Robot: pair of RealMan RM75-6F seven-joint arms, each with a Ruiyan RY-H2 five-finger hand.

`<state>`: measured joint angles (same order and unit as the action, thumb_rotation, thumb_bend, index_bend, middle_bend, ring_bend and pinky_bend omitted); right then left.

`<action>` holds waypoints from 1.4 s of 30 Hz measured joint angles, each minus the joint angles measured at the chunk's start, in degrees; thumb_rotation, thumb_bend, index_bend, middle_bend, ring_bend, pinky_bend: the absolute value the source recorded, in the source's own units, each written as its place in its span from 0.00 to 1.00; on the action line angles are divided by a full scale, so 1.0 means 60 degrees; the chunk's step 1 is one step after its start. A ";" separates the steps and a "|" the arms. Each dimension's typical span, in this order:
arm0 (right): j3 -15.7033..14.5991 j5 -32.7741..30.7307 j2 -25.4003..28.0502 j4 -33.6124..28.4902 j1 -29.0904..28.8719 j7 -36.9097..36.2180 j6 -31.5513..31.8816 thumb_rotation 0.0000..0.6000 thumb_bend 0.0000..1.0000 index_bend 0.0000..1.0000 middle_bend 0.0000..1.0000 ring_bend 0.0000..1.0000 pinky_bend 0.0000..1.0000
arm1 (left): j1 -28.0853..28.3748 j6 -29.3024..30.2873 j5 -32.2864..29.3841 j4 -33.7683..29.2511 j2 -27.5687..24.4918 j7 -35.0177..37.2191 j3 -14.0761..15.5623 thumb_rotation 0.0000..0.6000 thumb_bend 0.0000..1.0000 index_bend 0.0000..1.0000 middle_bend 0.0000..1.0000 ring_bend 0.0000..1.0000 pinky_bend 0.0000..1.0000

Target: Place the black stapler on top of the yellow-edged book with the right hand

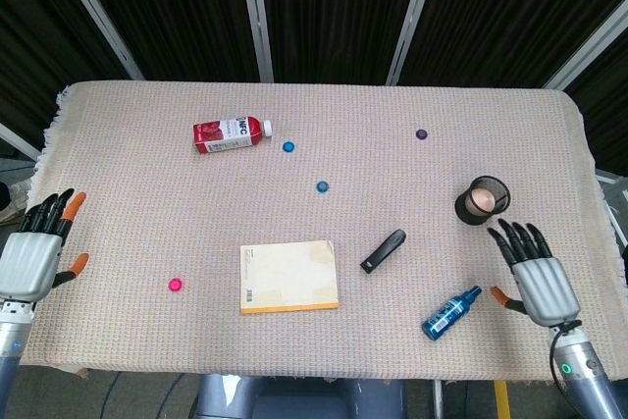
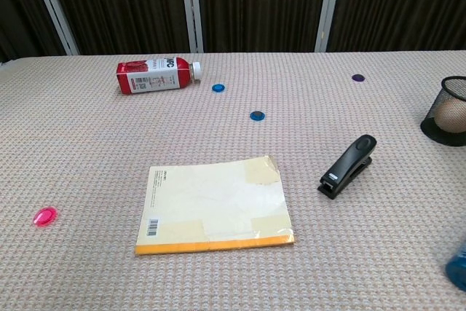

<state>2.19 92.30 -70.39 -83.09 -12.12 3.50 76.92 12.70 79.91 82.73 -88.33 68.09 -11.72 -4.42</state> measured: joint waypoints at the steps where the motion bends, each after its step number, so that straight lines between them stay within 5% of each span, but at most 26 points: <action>1: -0.0022 0.0112 -0.0073 -0.0058 -0.0180 0.0047 -0.0179 1.00 0.17 0.10 0.02 0.00 0.01 | 0.0020 -0.0040 -0.0035 0.0019 0.0008 0.0000 -0.0015 1.00 0.29 0.01 0.00 0.03 0.14; 16: 0.0313 -0.0139 -0.1336 -0.1232 -0.1819 0.2132 -0.2420 1.00 0.18 0.20 0.14 0.03 0.16 | 0.0471 -0.0926 -0.0640 0.0333 0.0113 0.0145 -0.0264 1.00 0.29 0.01 0.00 0.03 0.14; 29: 0.0766 -0.1785 -0.3033 -0.0561 -0.3293 0.3499 -0.4540 1.00 0.21 0.20 0.14 0.05 0.21 | 0.0494 -0.1066 -0.0672 0.0533 0.0007 0.0665 -0.0209 1.00 0.29 0.01 0.00 0.03 0.14; 42: 0.1010 -0.2518 -0.2900 -0.0335 -0.4101 0.3624 -0.5317 1.00 0.25 0.24 0.15 0.07 0.23 | 0.0482 -0.1166 -0.1012 0.0679 0.0024 0.0667 -0.0271 1.00 0.29 0.01 0.00 0.03 0.14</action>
<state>8.25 77.19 -87.79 -85.10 -36.72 25.25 45.02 15.60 72.92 76.66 -84.26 68.24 -7.71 -6.04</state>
